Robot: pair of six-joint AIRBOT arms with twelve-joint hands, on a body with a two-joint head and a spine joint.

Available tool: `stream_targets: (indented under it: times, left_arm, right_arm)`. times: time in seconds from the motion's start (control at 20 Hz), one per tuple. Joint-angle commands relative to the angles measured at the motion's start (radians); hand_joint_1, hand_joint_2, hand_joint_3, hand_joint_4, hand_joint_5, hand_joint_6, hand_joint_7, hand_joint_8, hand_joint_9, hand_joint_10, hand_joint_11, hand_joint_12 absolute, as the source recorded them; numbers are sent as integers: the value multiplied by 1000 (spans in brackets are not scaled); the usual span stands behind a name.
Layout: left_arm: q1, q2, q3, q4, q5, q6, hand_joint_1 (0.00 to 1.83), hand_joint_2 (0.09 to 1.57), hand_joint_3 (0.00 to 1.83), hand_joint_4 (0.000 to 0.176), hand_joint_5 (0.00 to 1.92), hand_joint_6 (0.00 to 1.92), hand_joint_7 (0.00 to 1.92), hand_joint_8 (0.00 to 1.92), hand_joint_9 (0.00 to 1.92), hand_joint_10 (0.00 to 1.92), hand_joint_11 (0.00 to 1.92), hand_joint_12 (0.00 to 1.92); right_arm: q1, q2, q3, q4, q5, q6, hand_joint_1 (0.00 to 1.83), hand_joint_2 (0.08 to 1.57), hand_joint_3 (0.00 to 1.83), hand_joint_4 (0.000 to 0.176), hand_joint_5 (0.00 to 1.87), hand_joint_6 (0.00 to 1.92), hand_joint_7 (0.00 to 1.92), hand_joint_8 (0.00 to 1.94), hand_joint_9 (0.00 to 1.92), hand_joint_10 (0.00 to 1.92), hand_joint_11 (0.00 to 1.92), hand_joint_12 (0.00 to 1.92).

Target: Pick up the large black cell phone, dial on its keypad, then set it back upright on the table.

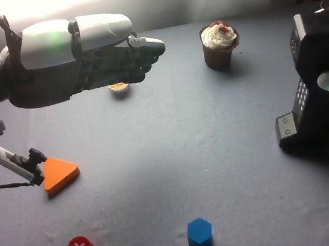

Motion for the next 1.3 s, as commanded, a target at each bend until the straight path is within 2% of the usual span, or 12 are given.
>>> stream_targets:
  times: [0.0,0.45,0.55,0.6,0.7,0.85,0.9,0.95,1.0,1.05,1.1,1.25]
  left_arm:
    - [-17,8,-6,-66,-66,-9,0,1201,2,0,234,4,163,3,112,4,0,291]
    - [-13,10,-15,-66,-66,-9,0,1205,1,0,257,1,183,2,126,0,0,336]
    - [-13,10,-15,-66,-66,-9,0,1207,1,0,247,0,176,1,125,2,0,317]
    - [-13,10,-16,-66,-66,-9,0,1208,1,0,246,0,176,1,125,2,0,316]
    - [-13,10,-17,-66,-66,-9,0,1210,2,0,275,5,197,4,130,1,0,383]
    - [-12,10,-19,-67,-66,-9,0,1207,0,0,248,1,180,0,122,0,0,346]
    - [-12,10,-20,-67,-66,-9,0,1212,1,0,255,2,188,3,131,3,0,367]
    - [-11,10,-20,-67,-66,-9,0,1212,1,0,255,2,188,3,131,3,0,367]
    - [-11,12,-22,-67,-66,-9,0,1217,2,0,255,1,190,2,129,1,0,354]
    - [-10,12,-22,-67,-66,-9,0,1216,1,0,266,4,204,5,137,3,0,378]
    - [-10,13,-23,-68,-66,-9,0,1214,0,0,276,3,208,2,129,0,0,370]
    - [-10,13,-26,-68,-66,-9,0,1210,0,0,267,0,184,1,129,1,0,384]
  right_arm:
    - [1,4,7,20,136,16,1374,1123,0,0,1029,734,848,1159,925,1295,959,1098]
    - [1,-4,23,20,137,16,1377,1115,0,0,1019,771,857,1123,970,1224,1020,1002]
    - [1,-4,21,20,137,16,1381,1095,0,0,1068,770,908,992,990,1153,1027,932]
    - [1,-4,20,20,137,16,1468,1086,0,0,1061,720,892,975,970,1055,964,1313]
    - [1,-4,20,20,137,16,1375,1117,0,0,976,878,874,1068,959,1196,946,971]
    - [1,-3,20,20,137,16,1355,1131,1,0,919,953,880,1085,943,1245,844,1043]
    - [1,-3,20,20,137,16,1186,1181,1,25,865,1142,834,1235,831,686,727,1151]
    - [1,-3,20,20,137,16,1186,1181,1,25,865,1142,834,1235,831,686,727,1151]
    - [1,-3,21,20,137,16,1135,1183,0,0,841,1178,748,634,793,598,650,1203]
    - [1,-3,21,20,137,16,1092,1132,0,0,720,556,760,282,751,516,524,1247]
    - [1,-2,21,20,137,18,1040,1102,0,0,765,96,741,32,699,367,382,1264]
    - [1,-2,22,20,137,19,992,1063,5,0,687,1,663,0,605,139,200,1225]
